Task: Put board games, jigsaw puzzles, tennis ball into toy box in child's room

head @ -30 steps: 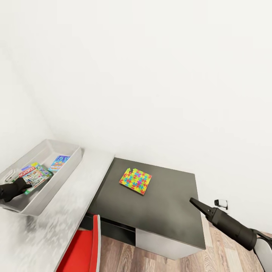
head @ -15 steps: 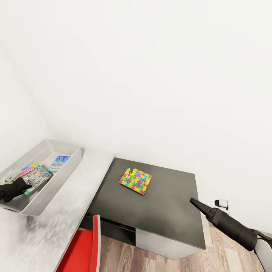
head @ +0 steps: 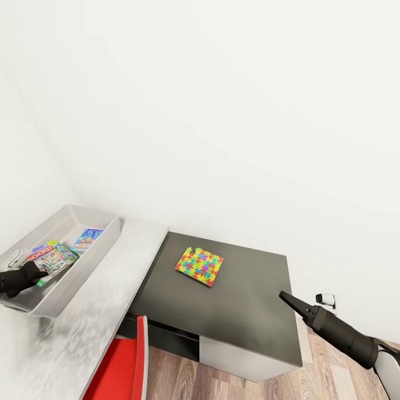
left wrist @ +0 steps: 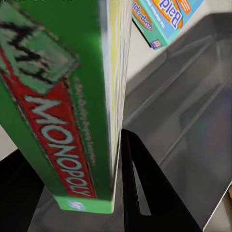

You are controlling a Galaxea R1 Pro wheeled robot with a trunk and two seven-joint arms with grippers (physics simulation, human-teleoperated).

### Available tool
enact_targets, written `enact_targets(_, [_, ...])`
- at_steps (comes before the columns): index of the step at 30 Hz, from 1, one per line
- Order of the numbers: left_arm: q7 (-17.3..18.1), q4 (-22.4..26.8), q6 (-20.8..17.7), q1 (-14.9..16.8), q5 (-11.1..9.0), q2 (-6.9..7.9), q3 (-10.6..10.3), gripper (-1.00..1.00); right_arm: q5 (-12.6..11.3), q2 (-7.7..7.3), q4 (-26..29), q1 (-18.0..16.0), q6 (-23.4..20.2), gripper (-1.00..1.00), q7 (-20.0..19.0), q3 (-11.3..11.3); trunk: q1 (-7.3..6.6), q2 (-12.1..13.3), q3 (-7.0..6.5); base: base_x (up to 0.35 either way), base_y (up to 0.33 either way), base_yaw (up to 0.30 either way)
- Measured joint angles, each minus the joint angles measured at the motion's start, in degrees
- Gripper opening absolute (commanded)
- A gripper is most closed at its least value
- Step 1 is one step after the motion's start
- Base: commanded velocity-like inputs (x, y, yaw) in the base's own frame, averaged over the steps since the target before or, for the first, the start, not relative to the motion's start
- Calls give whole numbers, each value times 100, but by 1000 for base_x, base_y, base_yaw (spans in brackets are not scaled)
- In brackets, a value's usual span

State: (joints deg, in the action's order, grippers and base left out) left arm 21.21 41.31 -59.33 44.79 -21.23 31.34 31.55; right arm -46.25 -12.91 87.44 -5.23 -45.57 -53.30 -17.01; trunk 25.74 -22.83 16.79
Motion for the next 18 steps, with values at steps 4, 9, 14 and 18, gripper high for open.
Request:
enact_targets(4, [1,-40,-12,26,-31,-1,-6,-100,0,0,0,0,0,100,-2,0,0,0,0,0,0,0])
enact_targets(9, [1,-141,-11,113,-2,3,-15,-100,0,0,0,0,0,100,-1,0,-1,-1,0,0,0,0])
enact_targets(14, [1,-173,-11,136,3,9,-17,-100,0,5,0,0,0,100,0,0,-1,-1,0,0,0,0])
enact_targets(18, [2,-263,11,135,142,16,-23,100,1,5,0,0,0,100,0,4,1,2,1,0,0,0])
